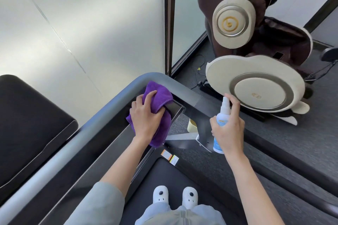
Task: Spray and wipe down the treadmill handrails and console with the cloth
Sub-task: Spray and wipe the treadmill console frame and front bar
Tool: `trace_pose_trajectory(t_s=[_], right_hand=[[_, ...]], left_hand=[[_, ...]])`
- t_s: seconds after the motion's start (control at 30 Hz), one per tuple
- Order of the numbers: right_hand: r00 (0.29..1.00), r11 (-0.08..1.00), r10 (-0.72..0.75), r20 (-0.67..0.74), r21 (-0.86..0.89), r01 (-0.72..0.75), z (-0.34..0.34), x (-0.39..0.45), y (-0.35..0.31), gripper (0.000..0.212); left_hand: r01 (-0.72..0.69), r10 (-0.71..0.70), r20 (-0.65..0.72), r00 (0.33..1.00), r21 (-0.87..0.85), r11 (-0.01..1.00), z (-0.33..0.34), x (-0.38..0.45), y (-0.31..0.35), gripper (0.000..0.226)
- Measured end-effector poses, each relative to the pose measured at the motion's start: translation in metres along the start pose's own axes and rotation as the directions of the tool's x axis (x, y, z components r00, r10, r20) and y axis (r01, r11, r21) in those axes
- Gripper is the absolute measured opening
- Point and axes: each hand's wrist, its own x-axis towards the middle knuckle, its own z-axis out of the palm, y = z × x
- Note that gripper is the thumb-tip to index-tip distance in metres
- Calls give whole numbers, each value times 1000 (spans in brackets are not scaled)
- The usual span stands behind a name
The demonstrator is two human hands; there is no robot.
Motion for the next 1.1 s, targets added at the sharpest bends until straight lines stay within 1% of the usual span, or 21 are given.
trace_pose_trajectory(t_s=[0.07, 0.1, 0.2, 0.27, 0.33, 0.37, 0.4, 0.47, 0.53, 0.57, 0.63, 0.7, 0.73, 0.8, 0.83, 0.93, 1.03, 1.1], right_hand=[[1000, 1000, 14, 22, 10, -14, -1, 2, 1, 64], [999, 1000, 24, 34, 15, -25, -1, 2, 1, 64], [999, 999, 31, 44, 21, -32, -2, 5, 3, 66], [998, 999, 27, 49, 32, -29, -2, 7, 3, 67], [998, 999, 25, 54, 46, -28, -2, 11, 3, 66], [998, 998, 23, 56, 51, -26, -2, 13, 3, 66], [998, 998, 18, 61, 55, -22, -1, 14, 3, 66], [997, 998, 10, 74, 62, -15, 1, 18, 1, 66], [997, 998, -7, 81, 70, 1, 4, 19, -3, 66], [996, 997, -21, 81, 76, 15, 6, 19, -6, 66], [996, 995, -35, 84, 92, 27, 8, 20, -9, 66], [996, 994, -33, 82, 110, 23, 9, 21, -10, 67], [996, 993, -33, 81, 114, 24, 8, 22, -10, 68], [997, 993, -39, 71, 114, 30, 5, 22, -9, 67], [997, 993, -40, 65, 109, 33, 4, 22, -8, 65], [998, 998, -25, 61, 67, 21, 2, 22, -3, 62], [1000, 1000, 5, 31, 19, -6, -4, 18, 3, 62], [999, 999, 28, 22, 22, -28, -7, 16, 7, 61]], left_hand=[[14, -14, -66, 998, -6, 1000, 8, 19, 7, 55], [23, -21, -67, 998, 28, 999, 14, 30, 11, 55], [29, -41, 42, 998, 251, 967, 40, 53, 24, 60], [38, -63, 68, 996, 321, 946, 54, 61, 33, 61], [66, -88, 53, 995, 320, 945, 59, 62, 40, 61], [56, -77, 55, 996, 316, 947, 59, 59, 42, 62], [26, -48, 66, 997, 302, 953, 58, 53, 43, 63], [-78, 54, 101, 993, 251, 965, 55, 33, 43, 63], [-186, 154, 154, 976, 221, 957, 49, 14, 41, 63], [-214, 179, 178, 968, 207, 954, 46, 10, 38, 64], [-191, 165, 183, 969, 131, 973, 37, 11, 32, 62], [-118, 115, 108, 987, 18, 993, 27, 20, 26, 61], [-96, 96, 57, 994, -7, 995, 23, 27, 24, 61], [-72, 73, -8, 997, 35, 997, 21, 43, 21, 63], [-55, 55, -7, 998, 80, 995, 23, 50, 22, 63], [-17, 5, 57, 998, 216, 976, 40, 57, 29, 63], [0, -11, 59, 998, 181, 983, 53, 48, 37, 58], [-23, 12, 68, 998, 159, 987, 58, 33, 44, 57]])
